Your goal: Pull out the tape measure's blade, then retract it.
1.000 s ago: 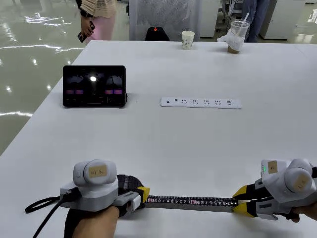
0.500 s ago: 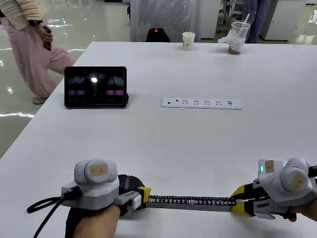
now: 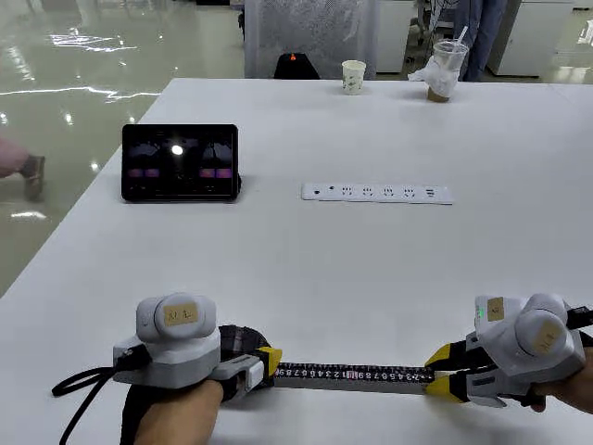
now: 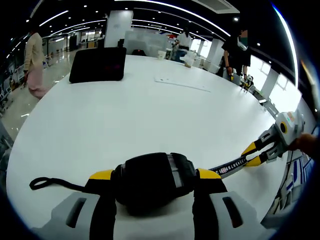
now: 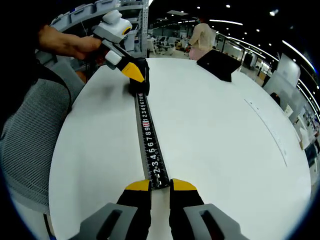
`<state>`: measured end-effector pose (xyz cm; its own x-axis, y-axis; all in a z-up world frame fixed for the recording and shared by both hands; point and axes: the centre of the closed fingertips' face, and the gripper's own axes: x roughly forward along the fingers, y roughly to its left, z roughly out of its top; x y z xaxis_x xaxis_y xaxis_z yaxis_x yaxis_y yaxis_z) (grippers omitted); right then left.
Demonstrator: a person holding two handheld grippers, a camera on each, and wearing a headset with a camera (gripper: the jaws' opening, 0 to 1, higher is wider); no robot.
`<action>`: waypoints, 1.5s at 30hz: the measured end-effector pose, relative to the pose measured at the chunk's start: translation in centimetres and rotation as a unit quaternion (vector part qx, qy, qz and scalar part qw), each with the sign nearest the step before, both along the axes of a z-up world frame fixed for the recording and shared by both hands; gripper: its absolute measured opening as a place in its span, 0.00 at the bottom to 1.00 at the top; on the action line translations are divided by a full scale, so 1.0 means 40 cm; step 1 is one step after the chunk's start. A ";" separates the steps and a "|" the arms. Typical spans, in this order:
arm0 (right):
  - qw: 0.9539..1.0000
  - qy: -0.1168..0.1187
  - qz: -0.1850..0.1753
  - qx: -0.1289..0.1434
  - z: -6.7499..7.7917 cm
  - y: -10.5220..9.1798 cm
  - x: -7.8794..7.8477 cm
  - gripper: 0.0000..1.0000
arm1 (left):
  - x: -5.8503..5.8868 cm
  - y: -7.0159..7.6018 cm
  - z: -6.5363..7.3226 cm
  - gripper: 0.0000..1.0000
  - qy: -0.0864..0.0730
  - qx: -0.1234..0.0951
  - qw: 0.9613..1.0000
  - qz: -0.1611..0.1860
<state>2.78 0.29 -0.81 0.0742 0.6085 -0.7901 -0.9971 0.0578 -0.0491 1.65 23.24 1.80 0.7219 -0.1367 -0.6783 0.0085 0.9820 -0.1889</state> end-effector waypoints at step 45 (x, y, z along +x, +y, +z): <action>0.999 0.004 0.028 0.026 0.003 0.192 -0.024 0.10 | -0.001 -0.002 0.002 0.57 0.001 -0.017 1.000 -0.002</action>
<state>1.81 7.97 -0.68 0.0334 0.6515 -0.7579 -0.9992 0.0051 -0.0397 1.60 23.17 1.89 0.7205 -0.1627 -0.6741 0.0117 0.9748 -0.2228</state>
